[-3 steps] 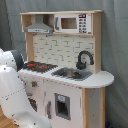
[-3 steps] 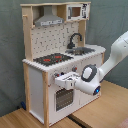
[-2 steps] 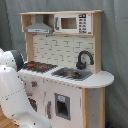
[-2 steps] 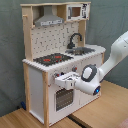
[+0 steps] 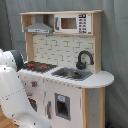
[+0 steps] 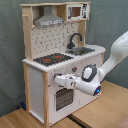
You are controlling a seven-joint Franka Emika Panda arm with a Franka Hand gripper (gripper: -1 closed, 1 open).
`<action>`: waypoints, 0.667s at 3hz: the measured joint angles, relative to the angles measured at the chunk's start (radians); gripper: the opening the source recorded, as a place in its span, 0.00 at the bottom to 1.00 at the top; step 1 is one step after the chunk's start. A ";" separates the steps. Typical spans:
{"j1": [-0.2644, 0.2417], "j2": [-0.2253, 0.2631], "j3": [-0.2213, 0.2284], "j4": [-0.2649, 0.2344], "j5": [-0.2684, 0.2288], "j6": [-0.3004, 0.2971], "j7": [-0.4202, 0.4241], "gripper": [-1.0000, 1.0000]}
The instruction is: Play with the kitchen
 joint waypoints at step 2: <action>-0.003 0.007 -0.001 0.001 0.019 0.027 0.215 0.00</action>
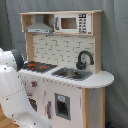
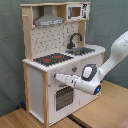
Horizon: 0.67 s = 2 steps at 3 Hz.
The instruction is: Play with the kitchen
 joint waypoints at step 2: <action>-0.001 0.005 -0.002 0.000 0.012 0.024 0.206 0.00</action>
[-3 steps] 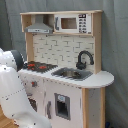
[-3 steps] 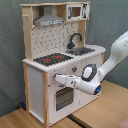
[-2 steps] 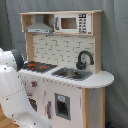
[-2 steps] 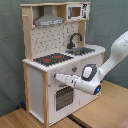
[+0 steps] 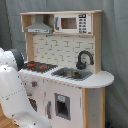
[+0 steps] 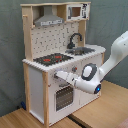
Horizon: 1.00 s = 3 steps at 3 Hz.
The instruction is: Play with the kitchen
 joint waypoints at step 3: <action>0.000 0.015 0.000 0.003 0.007 0.047 0.309 0.00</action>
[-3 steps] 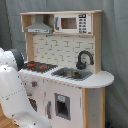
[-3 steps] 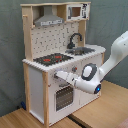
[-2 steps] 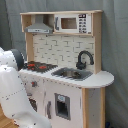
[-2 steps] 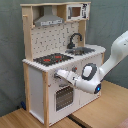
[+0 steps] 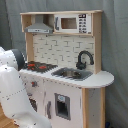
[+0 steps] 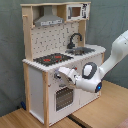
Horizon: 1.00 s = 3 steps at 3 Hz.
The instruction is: Play with the kitchen
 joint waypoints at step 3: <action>-0.003 -0.005 -0.003 -0.054 -0.001 -0.001 0.089 1.00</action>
